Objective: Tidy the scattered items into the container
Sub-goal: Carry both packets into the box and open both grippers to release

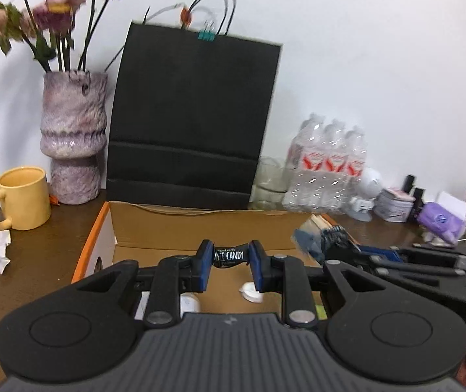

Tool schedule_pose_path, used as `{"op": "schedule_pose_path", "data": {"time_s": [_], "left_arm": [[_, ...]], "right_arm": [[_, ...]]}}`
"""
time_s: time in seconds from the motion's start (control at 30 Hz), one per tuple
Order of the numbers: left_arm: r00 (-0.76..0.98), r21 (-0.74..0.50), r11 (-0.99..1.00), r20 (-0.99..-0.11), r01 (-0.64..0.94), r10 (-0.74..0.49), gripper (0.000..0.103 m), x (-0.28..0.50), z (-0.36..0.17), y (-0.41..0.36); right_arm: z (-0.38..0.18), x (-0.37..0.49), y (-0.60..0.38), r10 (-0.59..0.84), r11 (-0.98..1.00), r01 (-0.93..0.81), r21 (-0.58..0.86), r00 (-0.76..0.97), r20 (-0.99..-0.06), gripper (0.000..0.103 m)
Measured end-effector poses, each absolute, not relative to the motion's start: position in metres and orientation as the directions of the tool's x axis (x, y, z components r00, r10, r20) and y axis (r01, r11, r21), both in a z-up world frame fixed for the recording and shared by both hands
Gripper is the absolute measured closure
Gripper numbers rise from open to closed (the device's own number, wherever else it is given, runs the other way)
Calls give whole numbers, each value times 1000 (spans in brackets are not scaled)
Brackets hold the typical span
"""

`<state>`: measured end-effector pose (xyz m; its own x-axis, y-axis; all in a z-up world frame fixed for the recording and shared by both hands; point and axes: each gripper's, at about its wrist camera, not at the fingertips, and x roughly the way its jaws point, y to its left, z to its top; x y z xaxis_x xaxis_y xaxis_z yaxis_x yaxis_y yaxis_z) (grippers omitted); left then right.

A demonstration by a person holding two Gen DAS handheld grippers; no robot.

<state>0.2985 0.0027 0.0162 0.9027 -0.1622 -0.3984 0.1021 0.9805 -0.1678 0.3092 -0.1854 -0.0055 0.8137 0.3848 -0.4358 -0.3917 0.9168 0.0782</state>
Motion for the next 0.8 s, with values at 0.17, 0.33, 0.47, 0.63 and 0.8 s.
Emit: {"op": "schedule_pose_path", "data": {"time_s": [0.17,0.33,0.47,0.63,0.8], "left_arm": [[883,-175,982,-447,72,-145,78,315,-4,6],[878,-161,985,-461,61,-129,78,316,-10,7],[876,-153,986,-464,63,-128,78,317,-10,4],[874,-140,989,-476,34,-98,23,314,-6,5],[888,-105,993,-459,-55,1,0,307,4,8]], "right_arm": [[-24,325,-186,366,923,-377,81,792,-488,89],[-31,328,-184,359,924,-376,72,784,-507,89],[-30,326,-184,351,926,-372,63,790,-503,89],[-29,332,-192,351,932,-342,119,775,-526,56],[-18,329,-198,354,932,-337,132,775,-523,2]]}}
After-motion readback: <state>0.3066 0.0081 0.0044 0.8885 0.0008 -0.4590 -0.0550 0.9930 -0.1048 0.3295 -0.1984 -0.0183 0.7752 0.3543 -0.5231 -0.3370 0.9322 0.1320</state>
